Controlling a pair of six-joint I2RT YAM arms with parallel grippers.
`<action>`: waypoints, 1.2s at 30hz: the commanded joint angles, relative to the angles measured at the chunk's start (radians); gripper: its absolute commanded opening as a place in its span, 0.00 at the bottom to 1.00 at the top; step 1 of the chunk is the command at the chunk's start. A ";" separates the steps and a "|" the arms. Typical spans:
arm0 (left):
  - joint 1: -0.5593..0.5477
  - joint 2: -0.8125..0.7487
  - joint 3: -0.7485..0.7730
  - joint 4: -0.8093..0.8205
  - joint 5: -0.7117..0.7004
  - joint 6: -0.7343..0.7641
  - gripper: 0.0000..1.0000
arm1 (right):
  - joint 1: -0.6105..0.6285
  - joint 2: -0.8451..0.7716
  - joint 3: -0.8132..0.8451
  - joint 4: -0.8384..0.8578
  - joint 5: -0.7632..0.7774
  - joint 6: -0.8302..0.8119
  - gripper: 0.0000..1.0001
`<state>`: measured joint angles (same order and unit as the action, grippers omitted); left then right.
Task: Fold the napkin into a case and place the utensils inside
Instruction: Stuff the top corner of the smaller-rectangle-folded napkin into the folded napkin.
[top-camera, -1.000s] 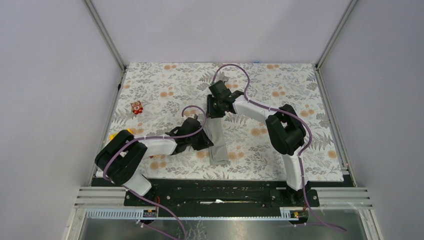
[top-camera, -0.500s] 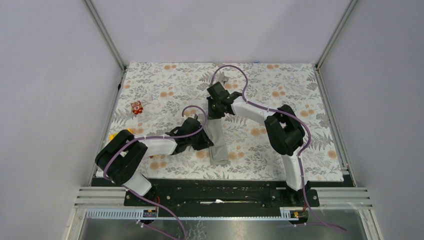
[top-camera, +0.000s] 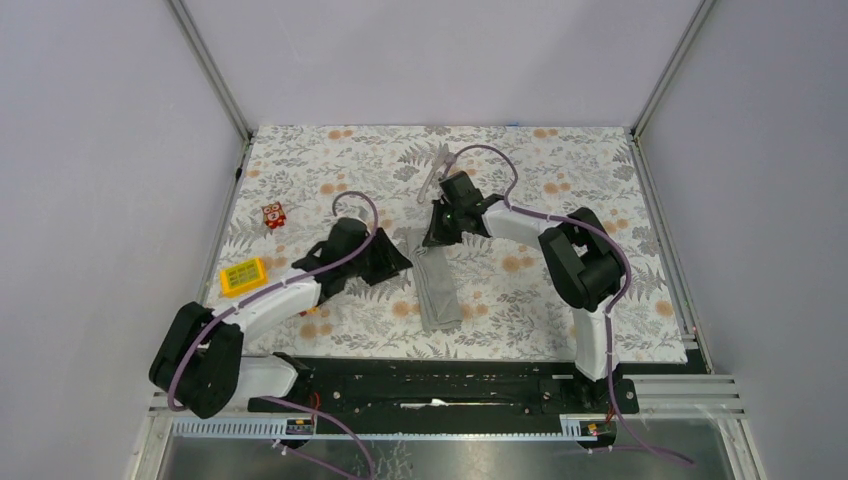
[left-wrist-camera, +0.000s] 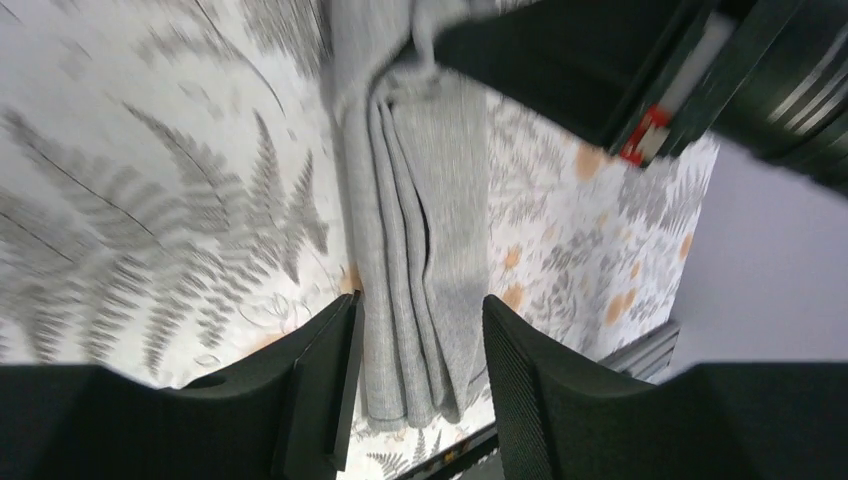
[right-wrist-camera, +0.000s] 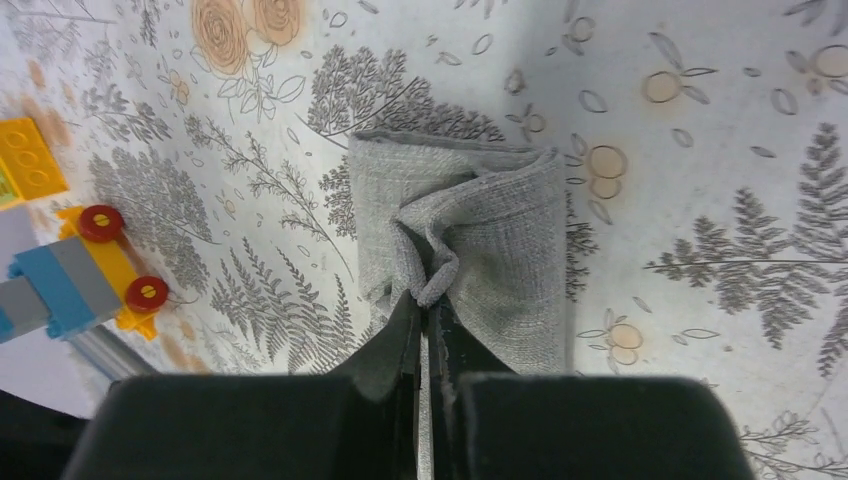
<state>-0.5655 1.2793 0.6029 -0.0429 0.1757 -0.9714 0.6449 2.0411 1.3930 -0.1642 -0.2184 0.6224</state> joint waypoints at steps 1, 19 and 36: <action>0.109 0.029 0.128 -0.077 0.066 0.102 0.50 | -0.037 -0.084 -0.058 0.123 -0.124 0.072 0.00; 0.002 0.513 0.697 -0.388 -0.266 0.463 0.19 | -0.073 -0.135 -0.123 0.133 -0.144 0.090 0.00; -0.063 0.626 0.774 -0.423 -0.342 0.517 0.22 | -0.079 -0.128 -0.123 0.137 -0.162 0.091 0.00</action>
<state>-0.6228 1.8980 1.3357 -0.4793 -0.1440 -0.4713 0.5724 1.9652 1.2716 -0.0429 -0.3561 0.7094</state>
